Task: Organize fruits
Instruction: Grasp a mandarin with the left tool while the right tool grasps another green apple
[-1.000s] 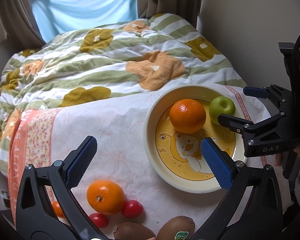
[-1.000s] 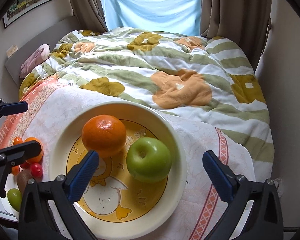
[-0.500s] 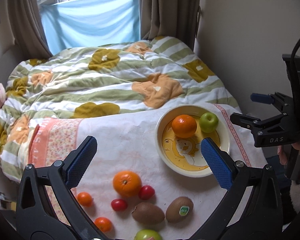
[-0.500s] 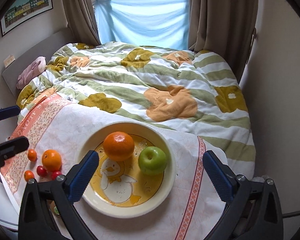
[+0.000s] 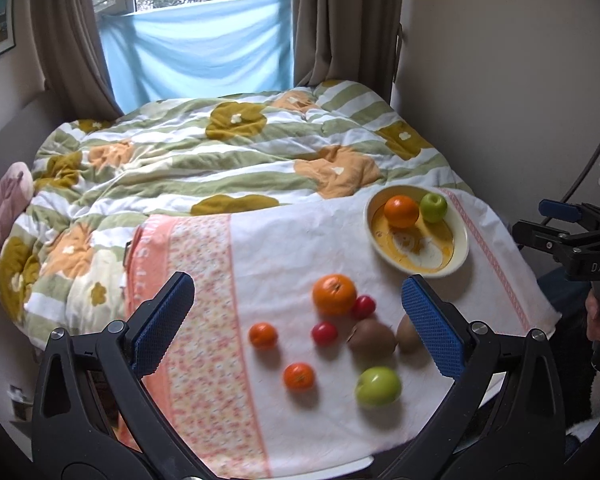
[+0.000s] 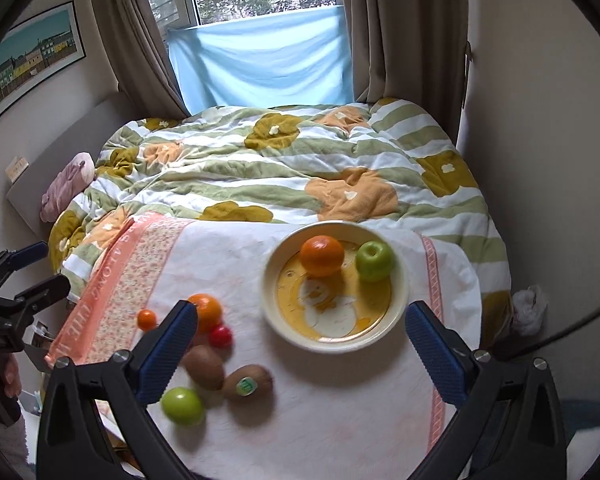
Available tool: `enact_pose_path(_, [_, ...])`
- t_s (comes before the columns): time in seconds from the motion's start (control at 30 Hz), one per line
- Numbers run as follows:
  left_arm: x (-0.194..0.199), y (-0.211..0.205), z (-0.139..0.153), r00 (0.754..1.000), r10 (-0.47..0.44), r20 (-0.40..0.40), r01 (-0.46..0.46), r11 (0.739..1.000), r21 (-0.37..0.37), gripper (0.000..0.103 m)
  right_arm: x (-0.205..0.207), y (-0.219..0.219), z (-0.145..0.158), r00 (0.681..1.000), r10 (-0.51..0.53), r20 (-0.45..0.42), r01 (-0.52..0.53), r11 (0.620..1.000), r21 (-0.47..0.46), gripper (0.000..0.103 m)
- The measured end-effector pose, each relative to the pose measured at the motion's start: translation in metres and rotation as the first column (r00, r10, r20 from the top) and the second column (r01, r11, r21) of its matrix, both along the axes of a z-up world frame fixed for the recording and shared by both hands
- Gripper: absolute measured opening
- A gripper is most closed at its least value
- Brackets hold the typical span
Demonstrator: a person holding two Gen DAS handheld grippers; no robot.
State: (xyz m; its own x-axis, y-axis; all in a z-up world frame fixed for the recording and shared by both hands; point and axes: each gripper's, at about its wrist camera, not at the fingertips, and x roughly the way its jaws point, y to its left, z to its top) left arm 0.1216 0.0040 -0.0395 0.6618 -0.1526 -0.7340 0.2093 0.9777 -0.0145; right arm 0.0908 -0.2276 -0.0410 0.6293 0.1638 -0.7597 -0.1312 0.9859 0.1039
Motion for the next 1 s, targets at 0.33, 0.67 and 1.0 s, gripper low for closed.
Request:
enact_pose_path(0.33, [-0.026,0.045,-0.036,0.991,-0.121,-0.052,0.120,0.993,-0.018,0.103,-0.054,0.060,-0.028,0.996,-0.087,-0.034,0.089,0.995,0.052,0.103])
enact_pose_path(0.67, [-0.030,0.046,-0.110,0.957,-0.282,-0.061,0.281,0.959,-0.036,0.103,-0.076,0.096,-0.081,0.979,-0.194,-0.067,0.200,0.976,0.092,0.103])
enact_pose_path(1.0, [-0.020,0.024,-0.168,0.923,-0.372,-0.098,0.372,0.928,-0.021,0.091,-0.076,0.120,-0.137,0.973,-0.211,-0.094,0.219,0.972,0.088,0.103])
